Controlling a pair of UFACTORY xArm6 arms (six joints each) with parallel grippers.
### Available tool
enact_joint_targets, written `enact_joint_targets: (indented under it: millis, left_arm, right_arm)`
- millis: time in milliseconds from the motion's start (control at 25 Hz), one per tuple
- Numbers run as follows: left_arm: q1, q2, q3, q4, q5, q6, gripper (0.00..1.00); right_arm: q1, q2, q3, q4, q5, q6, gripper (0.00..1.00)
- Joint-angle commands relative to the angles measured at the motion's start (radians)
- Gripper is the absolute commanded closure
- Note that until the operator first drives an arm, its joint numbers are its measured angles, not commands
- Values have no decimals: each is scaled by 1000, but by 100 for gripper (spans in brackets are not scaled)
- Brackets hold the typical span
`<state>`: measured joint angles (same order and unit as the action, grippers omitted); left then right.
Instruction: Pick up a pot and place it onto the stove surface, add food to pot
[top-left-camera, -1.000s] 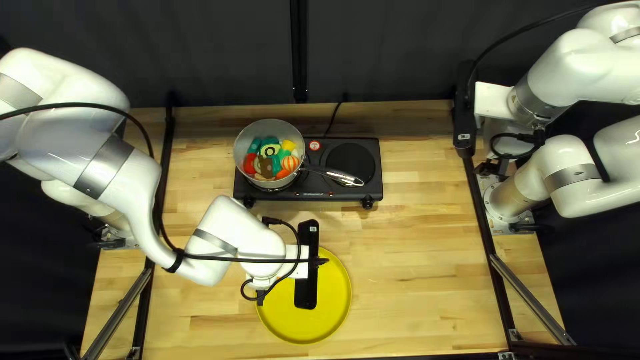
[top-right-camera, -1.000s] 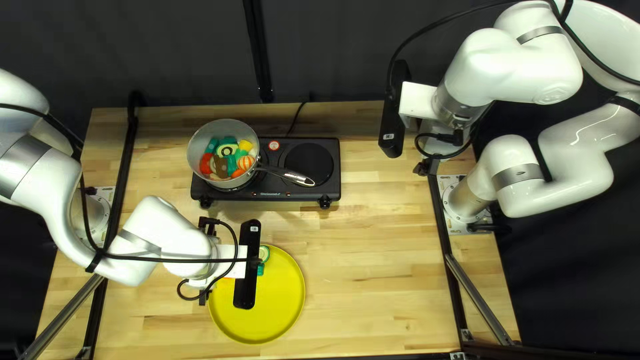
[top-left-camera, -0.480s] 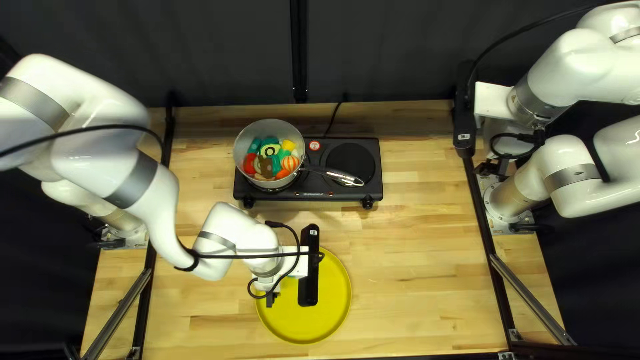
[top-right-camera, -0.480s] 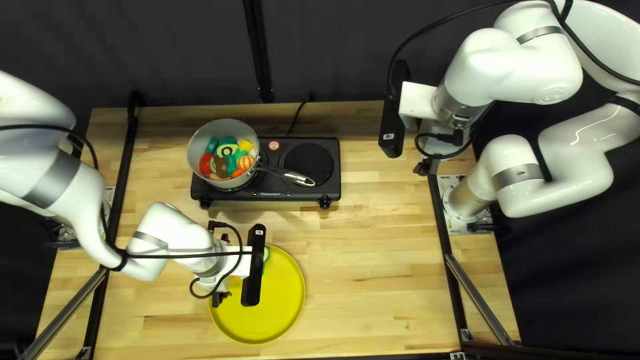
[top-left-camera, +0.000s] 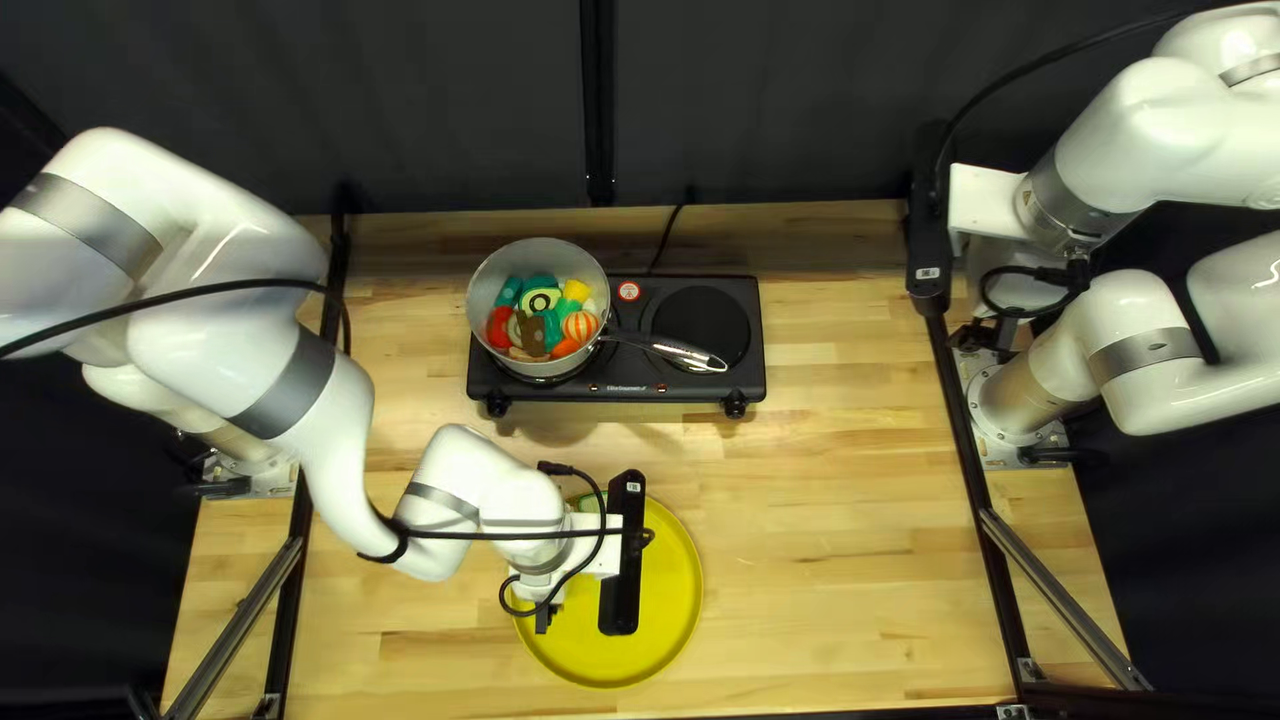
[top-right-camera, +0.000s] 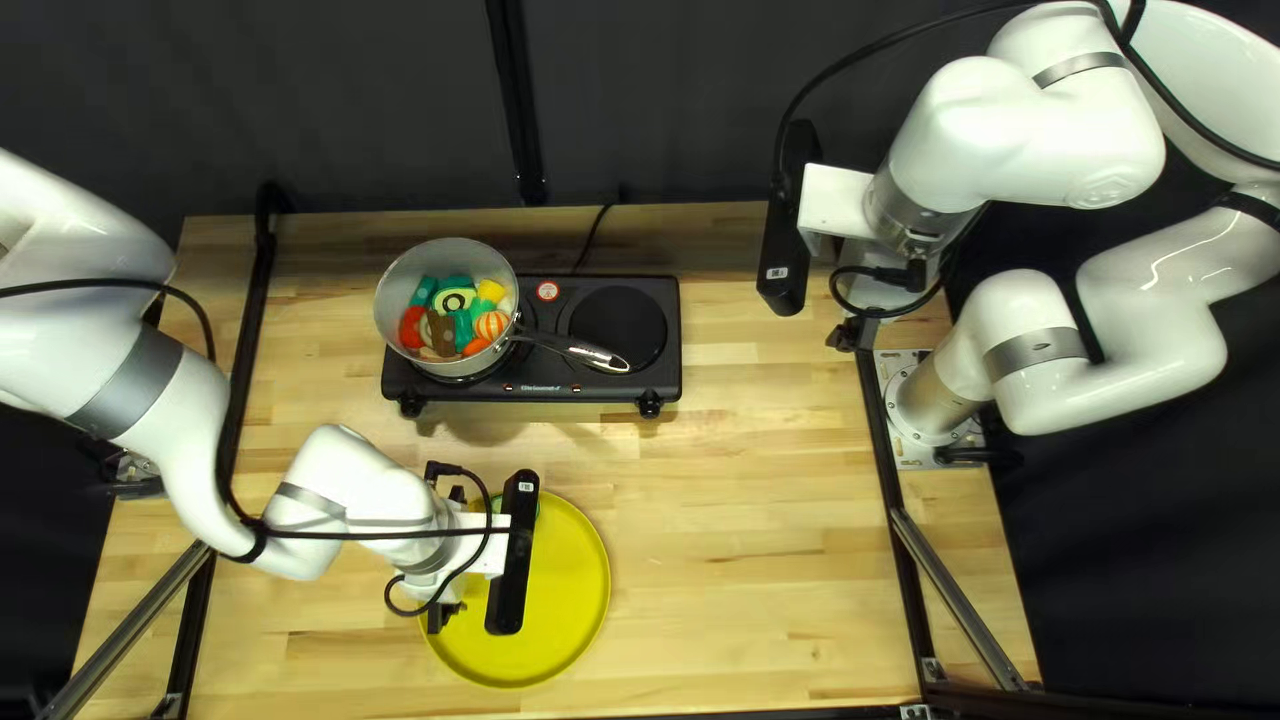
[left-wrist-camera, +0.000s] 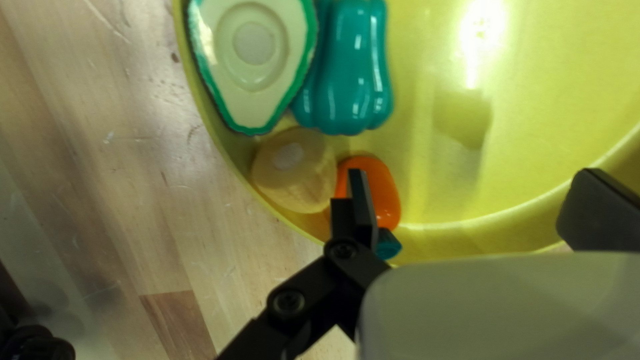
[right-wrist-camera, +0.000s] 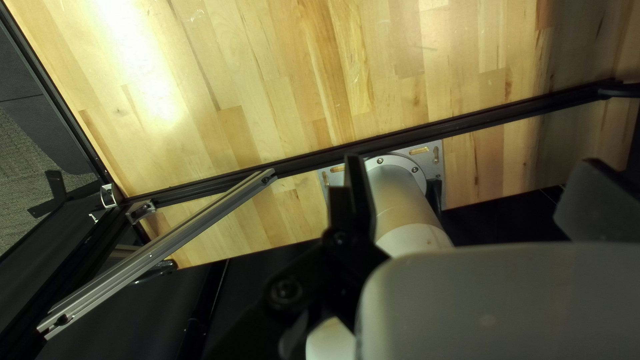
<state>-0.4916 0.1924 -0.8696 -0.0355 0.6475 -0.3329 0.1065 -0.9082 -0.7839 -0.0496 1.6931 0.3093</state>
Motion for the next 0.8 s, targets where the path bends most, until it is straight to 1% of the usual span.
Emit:
enact_joint_targets:
  millis: [40, 200, 360, 640, 800]
  left_arm:
    - [-8, -26, 26, 27, 13, -18, 0]
    - [-10, -39, 46, 60, 28, -36, 0]
    - [5, -31, 54, 64, 24, 2, 0]
    - [34, 4, 78, 50, -45, 79, 0]
    - [21, 39, 59, 36, -64, 82, 0]
  right_arm:
    - [0, 0, 0, 0, 0, 0, 0]
    - [0, 0, 0, 0, 0, 0, 0]
    - [0, 0, 0, 0, 0, 0, 0]
    - [0, 0, 0, 0, 0, 0, 0]
    - [0, 0, 0, 0, 0, 0, 0]
